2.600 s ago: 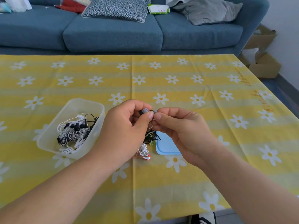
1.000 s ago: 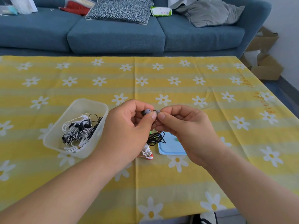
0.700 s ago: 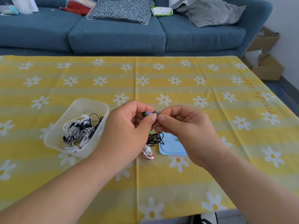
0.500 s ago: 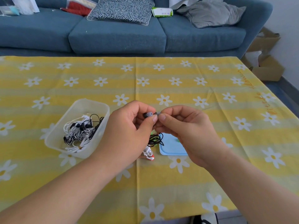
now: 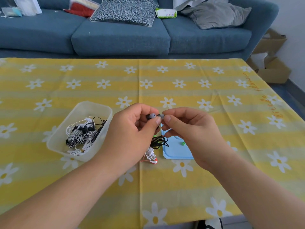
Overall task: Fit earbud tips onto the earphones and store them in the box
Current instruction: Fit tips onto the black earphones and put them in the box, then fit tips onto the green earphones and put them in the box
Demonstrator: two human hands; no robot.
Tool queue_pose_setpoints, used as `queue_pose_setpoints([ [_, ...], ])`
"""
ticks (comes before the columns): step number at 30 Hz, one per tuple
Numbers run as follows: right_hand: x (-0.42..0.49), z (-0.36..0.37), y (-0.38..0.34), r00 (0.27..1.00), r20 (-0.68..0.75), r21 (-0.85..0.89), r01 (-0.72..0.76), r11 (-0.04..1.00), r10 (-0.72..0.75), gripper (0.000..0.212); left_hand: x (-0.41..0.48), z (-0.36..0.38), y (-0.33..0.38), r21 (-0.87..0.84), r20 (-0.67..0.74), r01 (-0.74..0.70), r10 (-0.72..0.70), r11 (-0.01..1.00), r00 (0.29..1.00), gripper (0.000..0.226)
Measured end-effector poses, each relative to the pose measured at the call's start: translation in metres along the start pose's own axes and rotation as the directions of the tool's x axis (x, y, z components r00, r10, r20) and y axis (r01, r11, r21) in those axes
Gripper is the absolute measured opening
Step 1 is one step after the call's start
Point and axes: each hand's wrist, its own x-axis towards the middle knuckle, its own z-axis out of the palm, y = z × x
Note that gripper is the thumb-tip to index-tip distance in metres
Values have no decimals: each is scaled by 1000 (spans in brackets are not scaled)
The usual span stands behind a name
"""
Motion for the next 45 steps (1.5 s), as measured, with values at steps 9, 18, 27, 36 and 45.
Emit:
queue_pose_setpoints([
  [9, 2, 5, 0, 998, -55, -61, -31, 998, 28, 6, 0, -4, 0, -2, 51, 50, -50, 999, 997, 29],
  [18, 2, 21, 1, 1000, 22, -75, -4, 997, 6, 20, 4, -15, 2, -238, -9, 171, -179, 956, 984, 13],
  [27, -4, 59, 8, 952, 291, -249, 166, 954, -90, 73, 10, -46, 2, -266, -81, 205, -234, 942, 969, 17],
  [36, 7, 103, 9, 970, 233, -140, 111, 984, -76, 63, 11, -92, 2, -65, -199, 179, -189, 982, 962, 9],
  [45, 34, 163, 20, 998, -25, 31, -48, 998, 49, 35, 15, -142, -10, 53, -222, 245, -228, 968, 948, 9],
])
